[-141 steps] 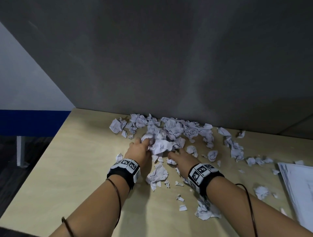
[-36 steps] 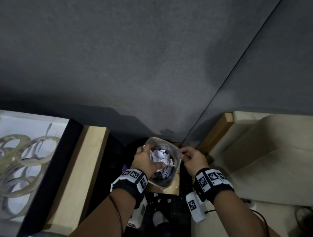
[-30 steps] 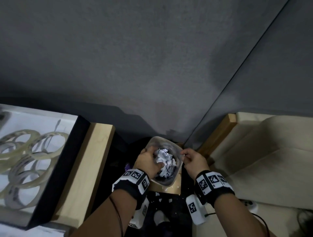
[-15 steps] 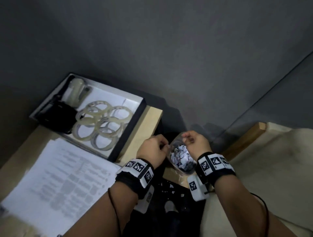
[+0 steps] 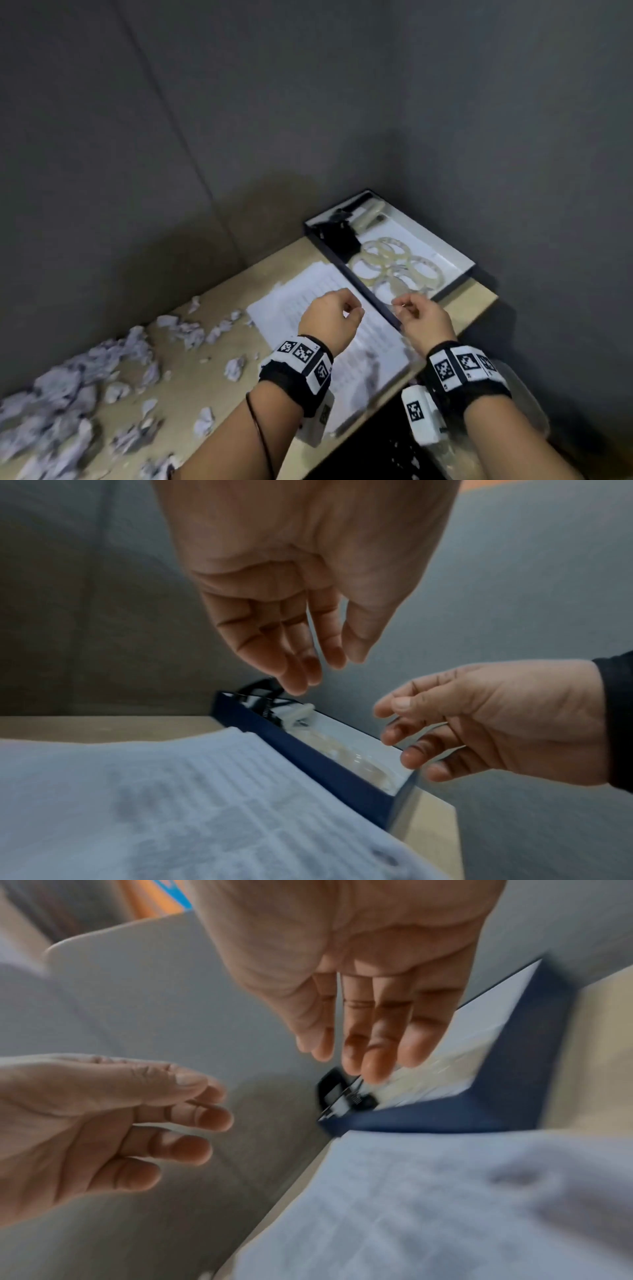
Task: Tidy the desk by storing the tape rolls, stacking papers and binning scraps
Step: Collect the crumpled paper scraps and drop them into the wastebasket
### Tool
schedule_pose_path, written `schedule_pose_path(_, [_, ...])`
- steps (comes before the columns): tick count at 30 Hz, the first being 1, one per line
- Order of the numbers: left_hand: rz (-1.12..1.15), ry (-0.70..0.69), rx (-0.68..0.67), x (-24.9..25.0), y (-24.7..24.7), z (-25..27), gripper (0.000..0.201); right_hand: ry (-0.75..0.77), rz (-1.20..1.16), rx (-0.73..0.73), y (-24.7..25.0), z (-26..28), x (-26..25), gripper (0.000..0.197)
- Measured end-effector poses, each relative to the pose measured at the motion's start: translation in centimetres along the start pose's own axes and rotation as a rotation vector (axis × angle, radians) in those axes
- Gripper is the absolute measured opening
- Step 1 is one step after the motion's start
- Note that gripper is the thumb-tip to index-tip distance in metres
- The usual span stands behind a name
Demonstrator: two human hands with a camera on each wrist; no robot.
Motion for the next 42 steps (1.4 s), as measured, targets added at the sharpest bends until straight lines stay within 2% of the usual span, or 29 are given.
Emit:
schedule_pose_path(7, [0.026,0.157,0.209,-8.7,10.7,5.9,0.006,0.184,0.095,-0.263,-10.2,3.5,-10.0,0.013])
schedule_pose_path(13, [-0.007,0.302,0.337,-16.7,17.3,12.3,0.012,0.253,0.265,-0.484,-19.5,7.1,-14.1,0.023])
schedule_pose_path(15, [-0.025,0.347,0.379,-18.9,19.3,14.6,0.015,0.253,0.347,-0.525,-22.1,8.2,-15.2,0.032])
schedule_pose_path(18, [-0.045,0.43,0.401,-21.8,21.5,17.6,0.021,0.249,0.432,-0.561,-24.9,9.3,-16.1,0.058])
schedule_pose_path(20, [-0.052,0.516,0.383,-23.8,22.5,19.7,0.039,0.265,0.514,-0.546,-26.5,9.8,-16.2,0.071])
schedule_pose_path(23, [-0.196,0.609,0.317,-26.7,23.0,22.8,0.074,0.298,0.731,-0.527,-28.0,10.8,-16.4,0.083])
schedule_pose_path(26, [-0.3,0.721,0.289,-29.4,23.5,25.5,0.093,0.333,0.815,-0.599,-29.5,12.6,-17.1,0.098])
schedule_pose_path(28, [-0.28,0.807,0.259,-31.4,23.7,26.6,0.115,0.406,0.885,-0.657,-30.8,14.4,-17.8,0.107])
schedule_pose_path(30, [-0.237,0.861,0.225,-32.4,23.6,26.8,0.132,0.497,0.956,-0.709,-32.4,16.3,-18.5,0.11])
schedule_pose_path(33, [-0.237,0.892,0.123,-32.7,22.9,26.4,0.146,0.622,1.027,-0.76,-35.2,18.2,-19.4,0.1])
schedule_pose_path(35, [-0.254,0.874,0.12,-32.9,22.5,26.1,0.137,0.642,0.98,-0.777,-36.8,18.6,-20.2,0.088])
schedule_pose_path(39, [-0.196,0.734,0.264,-33.7,22.6,25.5,0.09,0.685,0.857,-0.753,-39.7,18.1,-22.1,0.063])
schedule_pose_path(42, [-0.119,0.68,0.373,-34.4,23.5,25.2,0.071,0.686,0.734,-0.756,-41.0,17.7,-23.8,0.065])
Point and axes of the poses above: each hand's wrist, its own z-axis away from the middle knuckle, its own y-axis out of the back of the hand, x = y × z, the point moved 4 cm from there along -z, towards the middle knuckle, and after that the axes turned 14 degrees about z, right-handed, at the moved point
